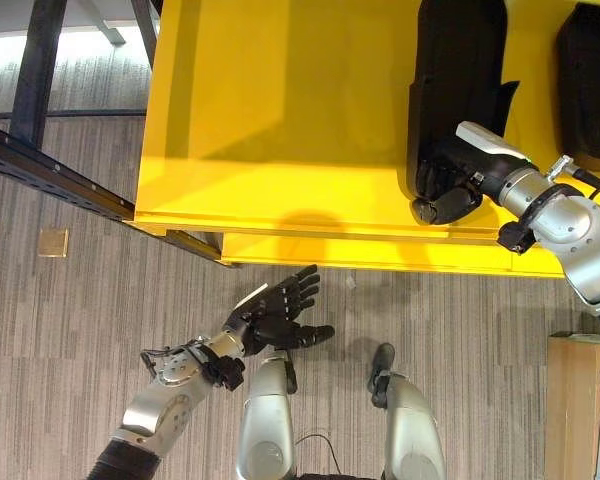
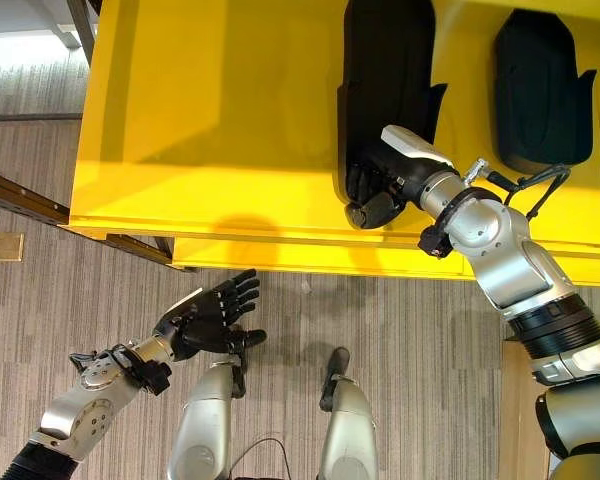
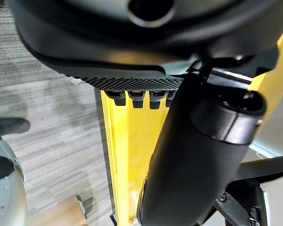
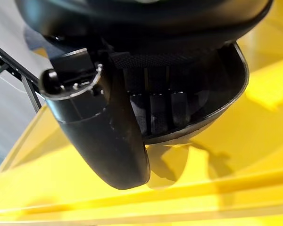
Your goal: Move parts from the plastic box to the shelf.
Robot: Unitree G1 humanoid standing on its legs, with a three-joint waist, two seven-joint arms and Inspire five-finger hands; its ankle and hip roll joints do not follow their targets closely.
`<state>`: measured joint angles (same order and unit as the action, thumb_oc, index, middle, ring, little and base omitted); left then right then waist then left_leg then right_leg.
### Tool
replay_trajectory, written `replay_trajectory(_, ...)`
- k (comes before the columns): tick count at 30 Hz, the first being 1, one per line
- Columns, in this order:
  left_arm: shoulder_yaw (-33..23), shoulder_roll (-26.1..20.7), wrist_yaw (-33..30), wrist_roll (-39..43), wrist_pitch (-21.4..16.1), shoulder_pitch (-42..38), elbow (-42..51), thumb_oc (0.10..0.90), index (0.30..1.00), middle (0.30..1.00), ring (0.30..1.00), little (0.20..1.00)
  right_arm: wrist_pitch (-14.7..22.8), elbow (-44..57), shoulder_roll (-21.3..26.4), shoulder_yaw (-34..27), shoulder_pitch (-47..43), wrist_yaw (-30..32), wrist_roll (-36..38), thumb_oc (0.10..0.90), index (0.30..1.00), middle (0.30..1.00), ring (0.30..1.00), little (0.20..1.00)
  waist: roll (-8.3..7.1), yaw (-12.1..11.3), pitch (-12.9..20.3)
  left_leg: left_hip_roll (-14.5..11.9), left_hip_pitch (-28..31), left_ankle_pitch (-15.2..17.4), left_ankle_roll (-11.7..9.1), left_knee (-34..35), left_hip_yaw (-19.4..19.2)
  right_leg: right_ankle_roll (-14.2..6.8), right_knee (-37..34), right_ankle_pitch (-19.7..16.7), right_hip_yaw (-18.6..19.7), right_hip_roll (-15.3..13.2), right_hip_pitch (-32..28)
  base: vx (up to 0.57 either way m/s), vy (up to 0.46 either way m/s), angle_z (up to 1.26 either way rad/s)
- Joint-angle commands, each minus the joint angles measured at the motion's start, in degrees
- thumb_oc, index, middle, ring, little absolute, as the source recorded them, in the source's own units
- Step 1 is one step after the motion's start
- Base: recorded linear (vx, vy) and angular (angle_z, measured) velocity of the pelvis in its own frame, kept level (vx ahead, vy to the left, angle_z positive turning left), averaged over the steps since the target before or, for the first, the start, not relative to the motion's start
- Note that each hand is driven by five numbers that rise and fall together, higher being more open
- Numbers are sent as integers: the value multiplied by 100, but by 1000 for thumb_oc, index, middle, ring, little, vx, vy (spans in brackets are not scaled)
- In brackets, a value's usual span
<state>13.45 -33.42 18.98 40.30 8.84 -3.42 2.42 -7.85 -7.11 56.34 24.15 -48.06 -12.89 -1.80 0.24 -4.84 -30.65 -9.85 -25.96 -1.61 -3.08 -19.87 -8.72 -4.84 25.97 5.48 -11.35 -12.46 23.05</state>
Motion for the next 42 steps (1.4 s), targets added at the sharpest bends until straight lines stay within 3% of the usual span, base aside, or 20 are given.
replay_trajectory(1,218,-21,102,436,-438,77,877,900,1000,1000,1000,1000,168,162,395,72,-1240,464,-81,400,300,300,300,300,217,-55,85,174,235,356,-24,94,397,252,696,659,-74,281,123,0,0,0)
replay_trajectory(21,232,-231,141,552,-266,114,1134,900,1000,1000,1000,1000,-385,-1089,487,846,-2736,894,-324,400,300,300,300,300,230,-236,85,155,-93,296,-14,108,375,326,761,710,-128,318,373,0,-10,0)
replay_trajectory(42,222,-355,35,704,-144,113,1219,900,1000,1000,1000,1000,-508,-1942,626,1140,-3441,1311,-173,400,300,300,300,300,242,-309,85,111,-61,158,-74,286,440,377,784,794,-184,381,316,1,-2,0)
